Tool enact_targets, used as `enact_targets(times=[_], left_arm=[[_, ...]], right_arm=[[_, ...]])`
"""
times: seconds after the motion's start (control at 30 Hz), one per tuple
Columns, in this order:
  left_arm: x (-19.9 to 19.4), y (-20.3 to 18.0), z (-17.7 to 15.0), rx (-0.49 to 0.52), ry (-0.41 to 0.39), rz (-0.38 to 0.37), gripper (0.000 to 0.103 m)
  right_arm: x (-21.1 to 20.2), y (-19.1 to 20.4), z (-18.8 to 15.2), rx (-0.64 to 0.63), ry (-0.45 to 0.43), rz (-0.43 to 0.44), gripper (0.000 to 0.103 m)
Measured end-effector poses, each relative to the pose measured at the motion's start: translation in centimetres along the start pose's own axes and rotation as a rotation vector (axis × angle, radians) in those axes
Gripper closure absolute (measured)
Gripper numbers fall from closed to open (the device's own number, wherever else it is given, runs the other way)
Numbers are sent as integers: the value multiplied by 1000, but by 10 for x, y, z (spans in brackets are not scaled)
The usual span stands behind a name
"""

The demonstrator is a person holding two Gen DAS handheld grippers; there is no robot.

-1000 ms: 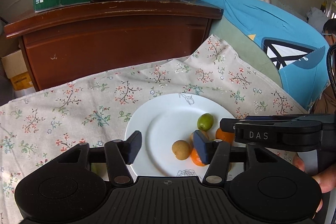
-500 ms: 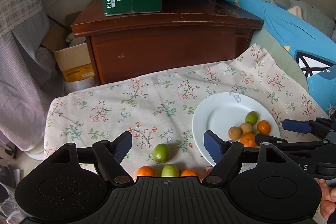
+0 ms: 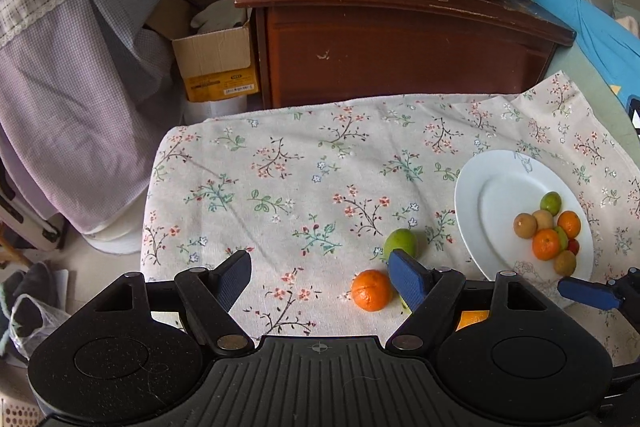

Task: Organize fruits
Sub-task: 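Move both tools back to the loose fruit beside the plate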

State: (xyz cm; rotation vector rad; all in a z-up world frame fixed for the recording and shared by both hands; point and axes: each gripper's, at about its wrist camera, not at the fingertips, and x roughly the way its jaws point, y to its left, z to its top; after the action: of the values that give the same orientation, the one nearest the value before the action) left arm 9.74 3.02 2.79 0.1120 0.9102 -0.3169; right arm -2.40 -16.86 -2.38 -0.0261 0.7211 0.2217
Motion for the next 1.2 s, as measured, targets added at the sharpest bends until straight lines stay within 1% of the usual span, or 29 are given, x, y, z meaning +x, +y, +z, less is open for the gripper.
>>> enact_targets(times=[0.13, 0.3, 0.37, 0.47, 0.53, 0.6, 0.67, 0.7, 0.73, 0.77, 0.83, 0.87, 0.9, 1.0, 1.03, 1.1, 1.2], left_arm=[[13, -2, -6, 9, 33, -11, 26], [26, -5, -9, 8, 65, -7, 26], [29, -3, -10, -3, 75, -21, 26], [33, -1, -12, -20, 87, -48, 26], [37, -3, -13, -13, 95, -46, 26], [40, -5, -13, -4, 92, -39, 27], [41, -5, -13, -2, 89, -50, 28], [42, -6, -13, -3, 90, -57, 28], [43, -6, -14, -3, 91, -59, 30], [44, -6, -14, -4, 92, -59, 30], [45, -6, -15, -5, 88, -60, 31], [45, -6, -16, -2, 86, -62, 34], [46, -7, -16, 3, 87, -70, 41], [46, -10, -17, 15, 84, -76, 45], [47, -10, -17, 17, 87, -80, 49], [50, -12, -17, 20, 93, -92, 50], [53, -17, -17, 33, 88, -87, 50]], right_arm=[[11, 4, -2, -4, 21, 14, 34], [17, 8, -3, -26, 13, 12, 40], [21, 10, -3, -36, 15, 20, 42], [27, 13, -4, -51, 27, 26, 50], [31, 15, -5, -59, 32, 26, 57], [34, 17, -5, -66, 32, 22, 59], [35, 19, -5, -83, 27, 10, 60], [35, 19, -5, -89, 25, 8, 63], [36, 20, -5, -95, 23, 5, 69], [36, 20, -5, -98, 24, 4, 71], [36, 19, -5, -93, 24, 5, 71], [35, 19, -5, -91, 26, 6, 71], [35, 18, -5, -90, 27, 6, 71], [31, 18, -4, -79, 29, 3, 71], [29, 17, -3, -74, 28, 4, 71], [28, 16, -2, -64, 29, 2, 71], [26, 14, -2, -42, 32, 10, 71]])
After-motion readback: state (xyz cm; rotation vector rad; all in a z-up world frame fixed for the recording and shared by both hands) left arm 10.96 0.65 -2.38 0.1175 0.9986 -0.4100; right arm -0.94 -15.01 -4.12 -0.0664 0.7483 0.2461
